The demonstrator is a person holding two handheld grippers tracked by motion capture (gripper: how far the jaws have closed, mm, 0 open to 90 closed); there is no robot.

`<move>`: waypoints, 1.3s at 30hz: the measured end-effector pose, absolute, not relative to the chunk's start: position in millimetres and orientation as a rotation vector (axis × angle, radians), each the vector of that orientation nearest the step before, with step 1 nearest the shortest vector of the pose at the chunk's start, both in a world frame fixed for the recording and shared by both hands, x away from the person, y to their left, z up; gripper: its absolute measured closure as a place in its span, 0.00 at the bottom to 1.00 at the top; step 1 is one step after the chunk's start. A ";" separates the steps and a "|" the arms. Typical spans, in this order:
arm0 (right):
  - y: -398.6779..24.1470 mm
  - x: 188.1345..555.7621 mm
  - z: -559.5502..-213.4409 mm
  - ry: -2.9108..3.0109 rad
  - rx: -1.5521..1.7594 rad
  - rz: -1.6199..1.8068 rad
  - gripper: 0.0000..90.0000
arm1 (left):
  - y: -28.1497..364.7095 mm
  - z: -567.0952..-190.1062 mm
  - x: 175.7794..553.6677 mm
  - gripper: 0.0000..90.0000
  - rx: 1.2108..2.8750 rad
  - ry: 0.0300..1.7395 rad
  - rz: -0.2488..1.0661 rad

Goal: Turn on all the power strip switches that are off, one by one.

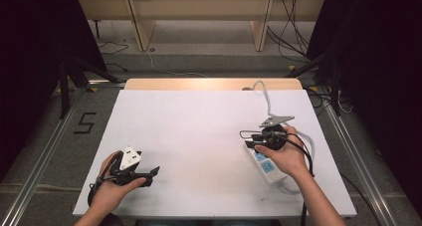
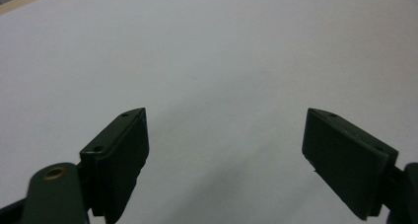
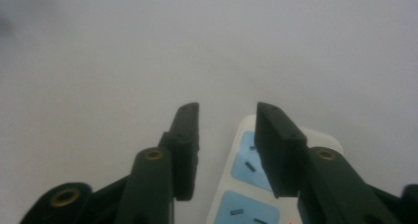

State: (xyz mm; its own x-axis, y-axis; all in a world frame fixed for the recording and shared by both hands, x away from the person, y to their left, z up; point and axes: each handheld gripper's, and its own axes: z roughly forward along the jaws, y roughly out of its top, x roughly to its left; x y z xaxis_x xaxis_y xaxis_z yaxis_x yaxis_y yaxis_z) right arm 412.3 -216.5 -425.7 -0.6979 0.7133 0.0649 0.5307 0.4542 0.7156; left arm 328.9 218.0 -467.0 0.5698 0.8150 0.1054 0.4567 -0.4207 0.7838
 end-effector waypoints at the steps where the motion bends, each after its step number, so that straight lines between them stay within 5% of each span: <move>1: -216.6 409.1 -426.0 2.457 1.052 1.101 0.63 | 218.1 -467.1 329.0 0.20 2.074 1.013 0.628; 5: -215.5 395.7 -430.5 2.452 1.003 1.140 0.52 | 218.2 -467.7 329.5 0.20 2.075 1.015 0.626; 15: -216.1 365.5 -442.5 2.420 0.907 1.239 0.43 | 217.6 -468.7 329.6 0.19 2.077 1.015 0.625; 39: -226.4 339.5 -458.4 2.318 0.908 1.320 0.40 | 215.9 -469.2 330.4 0.19 2.089 1.004 0.621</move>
State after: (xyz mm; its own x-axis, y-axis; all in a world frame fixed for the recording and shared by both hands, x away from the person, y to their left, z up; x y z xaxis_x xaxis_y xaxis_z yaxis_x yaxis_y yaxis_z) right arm 339.5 -226.4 -458.4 -0.7457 0.6654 0.0325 0.3674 0.3702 0.8532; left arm 330.4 215.9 -469.2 0.5795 0.8076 0.1091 0.4577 -0.4333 0.7764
